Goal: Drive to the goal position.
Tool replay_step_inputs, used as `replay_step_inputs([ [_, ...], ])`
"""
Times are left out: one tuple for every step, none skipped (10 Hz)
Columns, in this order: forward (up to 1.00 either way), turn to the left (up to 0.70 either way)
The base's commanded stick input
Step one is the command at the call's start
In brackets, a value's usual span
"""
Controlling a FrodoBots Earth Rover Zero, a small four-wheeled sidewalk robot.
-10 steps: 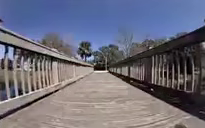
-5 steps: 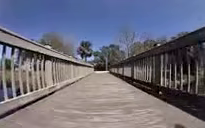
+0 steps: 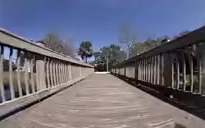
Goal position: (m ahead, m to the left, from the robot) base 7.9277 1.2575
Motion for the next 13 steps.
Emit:
replay_step_inputs([
  [0.70, 0.00],
  [0.70, 0.00],
  [0.70, 0.00],
  [0.70, 0.00],
  [0.70, 0.00],
  [0.70, 0.00],
  [0.70, 0.00],
  [0.70, -0.02],
  [0.70, -0.21],
  [0.70, -0.26],
  [0.70, 0.00],
  [0.70, 0.00],
  [0.70, 0.00],
])
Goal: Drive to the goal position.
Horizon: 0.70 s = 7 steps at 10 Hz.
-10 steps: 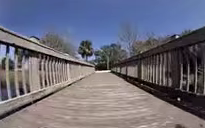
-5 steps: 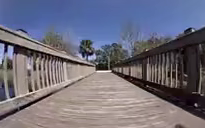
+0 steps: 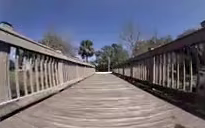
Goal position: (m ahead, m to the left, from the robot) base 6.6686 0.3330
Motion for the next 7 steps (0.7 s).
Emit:
replay_step_inputs([
  [0.70, 0.00],
  [0.70, 0.00],
  [0.70, 0.00],
  [0.70, 0.00],
  [0.70, 0.00],
  [0.70, 0.00],
  [0.70, 0.00],
])
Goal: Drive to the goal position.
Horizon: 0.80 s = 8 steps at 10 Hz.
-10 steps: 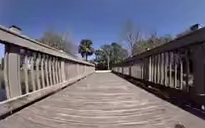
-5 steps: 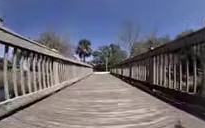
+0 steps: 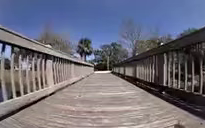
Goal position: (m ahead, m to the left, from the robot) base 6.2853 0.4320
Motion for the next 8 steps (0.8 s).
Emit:
replay_step_inputs([
  [0.70, 0.00],
  [0.70, 0.00],
  [0.70, 0.00],
  [0.70, 0.00],
  [0.70, 0.00],
  [0.70, 0.00],
  [0.70, 0.00],
  [0.70, 0.00],
])
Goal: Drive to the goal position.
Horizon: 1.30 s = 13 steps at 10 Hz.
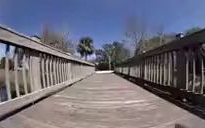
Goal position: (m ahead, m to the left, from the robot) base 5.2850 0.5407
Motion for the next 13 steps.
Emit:
replay_step_inputs([
  [0.70, 0.00],
  [0.70, 0.00],
  [0.70, 0.00],
  [0.70, -0.06],
  [0.70, -0.20],
  [0.70, -0.29],
  [0.70, -0.21],
  [0.70, 0.00],
  [0.70, 0.00],
  [0.70, 0.00],
  [0.70, 0.00],
  [0.70, 0.00],
  [0.70, 0.00],
])
